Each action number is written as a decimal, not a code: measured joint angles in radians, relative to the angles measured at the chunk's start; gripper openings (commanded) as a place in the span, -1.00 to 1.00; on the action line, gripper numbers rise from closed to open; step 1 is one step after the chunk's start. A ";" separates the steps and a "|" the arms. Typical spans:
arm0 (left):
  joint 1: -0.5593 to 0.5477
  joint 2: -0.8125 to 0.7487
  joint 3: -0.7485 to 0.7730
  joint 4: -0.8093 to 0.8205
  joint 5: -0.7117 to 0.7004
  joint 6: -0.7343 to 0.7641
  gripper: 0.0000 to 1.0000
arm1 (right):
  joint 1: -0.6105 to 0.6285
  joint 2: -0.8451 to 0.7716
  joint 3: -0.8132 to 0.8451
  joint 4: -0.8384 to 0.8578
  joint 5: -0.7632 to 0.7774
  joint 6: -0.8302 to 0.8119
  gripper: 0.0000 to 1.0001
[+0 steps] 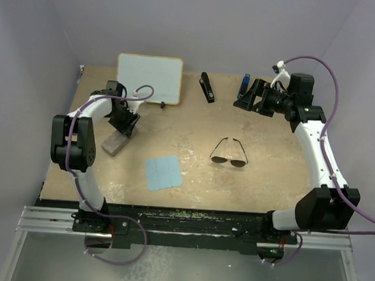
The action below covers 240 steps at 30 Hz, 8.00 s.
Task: Organize the sunglasses
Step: Pick up the sunglasses case from the center of the board, then open the sunglasses case, then place the sunglasses case at the center of the board.
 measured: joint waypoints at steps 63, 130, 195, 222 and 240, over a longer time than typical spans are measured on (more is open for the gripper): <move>0.110 -0.461 0.115 1.256 1.190 -1.703 -0.92 | 0.562 0.354 0.234 1.044 -0.291 0.481 0.80; 0.100 -0.507 -0.026 1.595 1.181 -2.020 -0.92 | 0.631 0.649 0.467 1.656 -0.472 1.014 -1.00; 0.148 -0.481 -0.027 1.938 1.165 -2.322 -0.92 | 0.554 0.777 0.377 2.061 -0.221 1.637 -1.00; 0.151 -0.501 0.060 1.421 1.318 -1.899 -0.92 | 0.267 0.517 0.082 1.590 -0.420 1.206 -1.00; 0.178 0.002 -0.203 2.158 1.365 -2.415 -0.92 | 0.220 0.452 -0.041 1.247 -0.490 0.951 -1.00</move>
